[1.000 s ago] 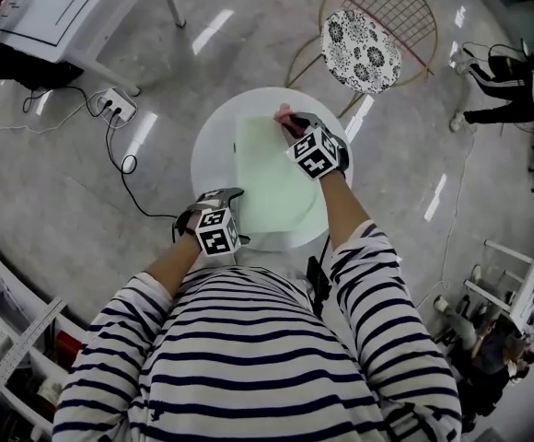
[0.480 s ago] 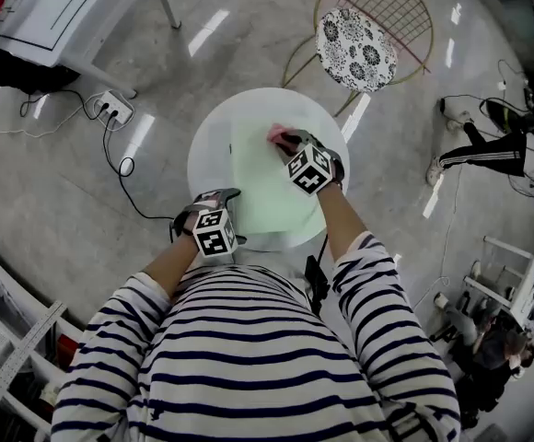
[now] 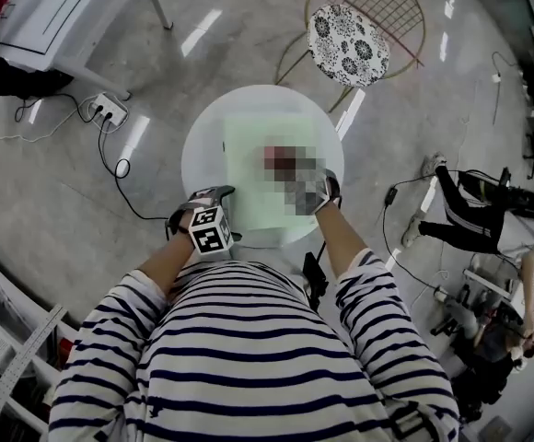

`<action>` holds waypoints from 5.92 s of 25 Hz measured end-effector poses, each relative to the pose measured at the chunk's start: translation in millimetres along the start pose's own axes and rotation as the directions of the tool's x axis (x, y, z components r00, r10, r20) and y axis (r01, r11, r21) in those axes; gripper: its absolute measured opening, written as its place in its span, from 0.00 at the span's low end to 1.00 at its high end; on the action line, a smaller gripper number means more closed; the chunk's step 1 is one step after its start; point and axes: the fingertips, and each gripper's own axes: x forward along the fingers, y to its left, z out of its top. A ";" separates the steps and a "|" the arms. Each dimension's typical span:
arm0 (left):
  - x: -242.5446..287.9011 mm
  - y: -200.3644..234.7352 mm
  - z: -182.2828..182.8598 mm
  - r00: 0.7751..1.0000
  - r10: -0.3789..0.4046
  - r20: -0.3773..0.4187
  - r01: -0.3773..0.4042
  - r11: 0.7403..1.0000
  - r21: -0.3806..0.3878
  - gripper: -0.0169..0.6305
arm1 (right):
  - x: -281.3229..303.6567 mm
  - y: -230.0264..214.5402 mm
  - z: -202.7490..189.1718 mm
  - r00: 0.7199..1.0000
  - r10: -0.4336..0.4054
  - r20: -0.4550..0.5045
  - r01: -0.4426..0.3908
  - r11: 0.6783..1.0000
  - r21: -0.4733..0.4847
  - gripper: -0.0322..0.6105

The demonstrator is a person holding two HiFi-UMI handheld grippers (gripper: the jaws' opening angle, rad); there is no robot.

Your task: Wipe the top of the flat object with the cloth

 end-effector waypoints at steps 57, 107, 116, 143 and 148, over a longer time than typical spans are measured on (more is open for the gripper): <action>7.5 -2.5 -0.1 0.996 0.086 -0.022 -0.086 0.996 0.017 0.84 | -58.6 -77.1 -18.1 0.983 -0.020 0.182 -0.046 0.936 0.349 0.13; 11.7 3.9 3.7 0.995 0.094 -0.035 -0.092 0.994 0.053 0.84 | -53.0 40.8 -81.3 0.990 0.136 0.037 -0.140 0.981 0.135 0.13; 16.7 10.1 1.2 0.987 0.135 -0.089 -0.124 0.985 0.117 0.84 | -61.3 78.3 -89.2 0.967 0.255 0.015 -0.255 0.962 0.100 0.13; 21.1 15.6 2.0 0.978 0.177 -0.114 -0.159 0.976 0.151 0.84 | -90.3 180.9 -112.2 0.752 0.658 -0.044 -0.642 0.745 0.182 0.13; 23.2 17.3 3.6 0.979 0.164 -0.121 -0.145 0.978 0.153 0.84 | -98.8 183.5 -123.1 0.735 0.667 -0.125 -0.652 0.745 0.142 0.13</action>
